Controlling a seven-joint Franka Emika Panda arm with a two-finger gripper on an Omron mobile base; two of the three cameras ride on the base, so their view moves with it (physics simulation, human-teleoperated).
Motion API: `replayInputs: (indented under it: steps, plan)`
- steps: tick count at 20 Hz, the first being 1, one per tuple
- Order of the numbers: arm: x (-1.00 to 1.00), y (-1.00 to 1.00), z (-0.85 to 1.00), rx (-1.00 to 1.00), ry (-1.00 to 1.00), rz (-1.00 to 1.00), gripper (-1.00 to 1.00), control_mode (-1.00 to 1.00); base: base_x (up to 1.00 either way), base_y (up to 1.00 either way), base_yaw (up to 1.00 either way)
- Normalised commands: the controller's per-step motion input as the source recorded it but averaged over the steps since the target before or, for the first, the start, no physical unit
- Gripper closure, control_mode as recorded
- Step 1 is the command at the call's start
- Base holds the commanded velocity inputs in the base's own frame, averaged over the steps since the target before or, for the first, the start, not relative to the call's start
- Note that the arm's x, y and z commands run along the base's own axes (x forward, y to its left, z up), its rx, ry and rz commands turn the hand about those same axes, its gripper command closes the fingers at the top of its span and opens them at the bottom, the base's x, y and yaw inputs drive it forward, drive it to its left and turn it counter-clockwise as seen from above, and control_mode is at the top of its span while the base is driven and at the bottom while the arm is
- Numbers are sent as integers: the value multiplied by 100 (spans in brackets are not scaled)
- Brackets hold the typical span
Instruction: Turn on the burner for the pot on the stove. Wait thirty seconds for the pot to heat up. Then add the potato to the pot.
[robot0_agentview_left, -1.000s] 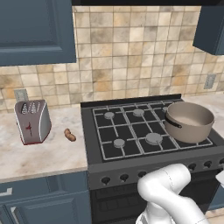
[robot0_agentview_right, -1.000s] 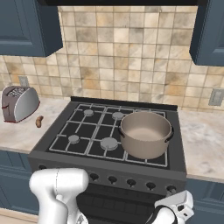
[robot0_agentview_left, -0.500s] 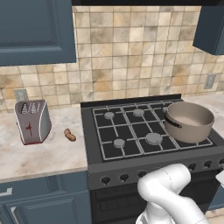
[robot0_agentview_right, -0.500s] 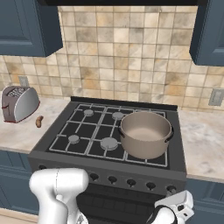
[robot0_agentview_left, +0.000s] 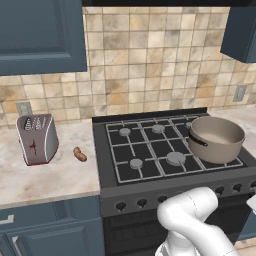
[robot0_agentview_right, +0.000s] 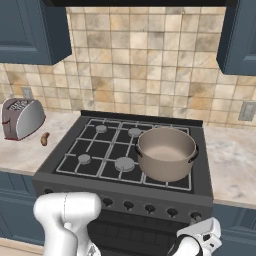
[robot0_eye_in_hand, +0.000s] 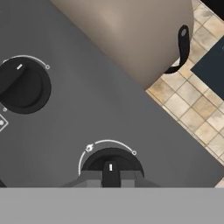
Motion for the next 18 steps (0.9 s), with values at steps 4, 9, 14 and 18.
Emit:
replayInputs:
  steps: [4, 9, 14, 18]
  plan:
    - [0, 0, 0, 0, 0, 0, 100, -100, 0, 0, 0]
    - [0, 0, 0, 0, 0, 0, 100, -100, 0, 0, 0]
    - [0, 0, 0, 0, 0, 0, 100, -100, 0, 0, 0]
    - [0, 0, 0, 0, 0, 0, 100, -100, 0, 0, 0]
